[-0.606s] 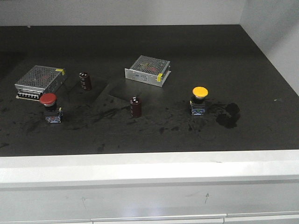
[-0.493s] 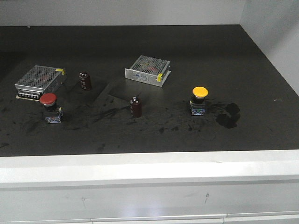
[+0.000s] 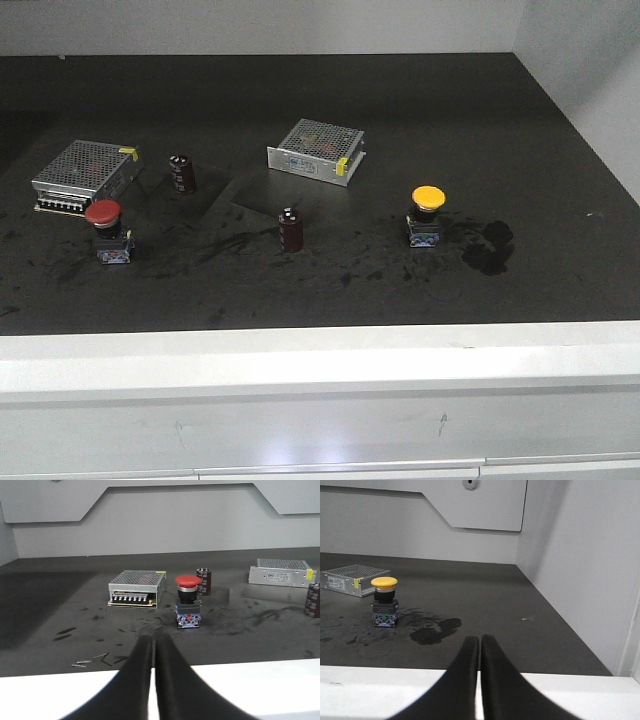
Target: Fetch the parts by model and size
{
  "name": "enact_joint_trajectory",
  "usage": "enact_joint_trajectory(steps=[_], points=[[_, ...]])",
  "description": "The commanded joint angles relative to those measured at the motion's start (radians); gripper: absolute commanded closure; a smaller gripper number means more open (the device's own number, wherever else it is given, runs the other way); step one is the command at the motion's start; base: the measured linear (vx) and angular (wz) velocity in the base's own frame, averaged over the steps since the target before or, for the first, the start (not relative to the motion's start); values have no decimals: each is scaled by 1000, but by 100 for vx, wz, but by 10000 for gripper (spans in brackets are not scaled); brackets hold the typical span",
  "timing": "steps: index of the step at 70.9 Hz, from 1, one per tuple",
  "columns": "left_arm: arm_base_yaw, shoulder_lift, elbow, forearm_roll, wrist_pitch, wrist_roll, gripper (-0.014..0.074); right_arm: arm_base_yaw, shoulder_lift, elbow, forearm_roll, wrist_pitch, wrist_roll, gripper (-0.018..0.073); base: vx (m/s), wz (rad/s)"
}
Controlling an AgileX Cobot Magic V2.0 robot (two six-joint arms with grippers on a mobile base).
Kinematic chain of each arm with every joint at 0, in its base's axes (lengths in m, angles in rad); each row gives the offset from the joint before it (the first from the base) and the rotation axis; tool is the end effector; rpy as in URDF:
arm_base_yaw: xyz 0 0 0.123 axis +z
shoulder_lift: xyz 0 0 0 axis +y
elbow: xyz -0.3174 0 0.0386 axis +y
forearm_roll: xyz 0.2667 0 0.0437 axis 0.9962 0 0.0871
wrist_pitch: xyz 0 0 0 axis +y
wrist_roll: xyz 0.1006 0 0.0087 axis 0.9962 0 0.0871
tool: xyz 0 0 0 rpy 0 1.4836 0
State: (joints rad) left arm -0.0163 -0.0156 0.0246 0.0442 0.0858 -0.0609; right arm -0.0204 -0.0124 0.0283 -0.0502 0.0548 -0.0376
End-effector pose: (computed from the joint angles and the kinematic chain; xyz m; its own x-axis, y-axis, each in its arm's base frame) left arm 0.0501 -0.0004 0.1971 -0.0077 -0.0167 -0.9998 0.0124 0.9998 -0.0168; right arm 0.0505 -0.0013 0.1987 0.0145 -0.0879 -0.9960 0.0245 0.9959 -0.0876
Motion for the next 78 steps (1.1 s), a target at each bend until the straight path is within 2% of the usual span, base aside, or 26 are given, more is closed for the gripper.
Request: enact_joint_trajectory(steps=[1, 39, 47, 54, 63, 71, 78], points=[[-2, -12, 0, -1, -70, -5, 602, -3, -9, 7, 0, -73, -2, 569, 0, 0], [-2, -12, 0, -1, -78, -5, 602, -3, -9, 6, 0, -97, -2, 569, 0, 0], [-2, -12, -10, -3, -149, -10, 602, -3, -9, 6, 19, -172, 9, 569, 0, 0], [-2, -11, -23, -4, -230, -41, 602, -3, -9, -12, 62, -196, 79, 569, 0, 0], [-2, 38, -135, -1, -265, -84, 602, -3, 2, -90, 63, -188, 142, 569, 0, 0], [-2, 174, -294, 2, -170, -83, 602, -3, 79, -198, 63, -128, 180, 569, 0, 0], [-2, 324, -464, 2, -72, -78, 602, -2, 193, -319, 42, -74, 170, 569, 0, 0]])
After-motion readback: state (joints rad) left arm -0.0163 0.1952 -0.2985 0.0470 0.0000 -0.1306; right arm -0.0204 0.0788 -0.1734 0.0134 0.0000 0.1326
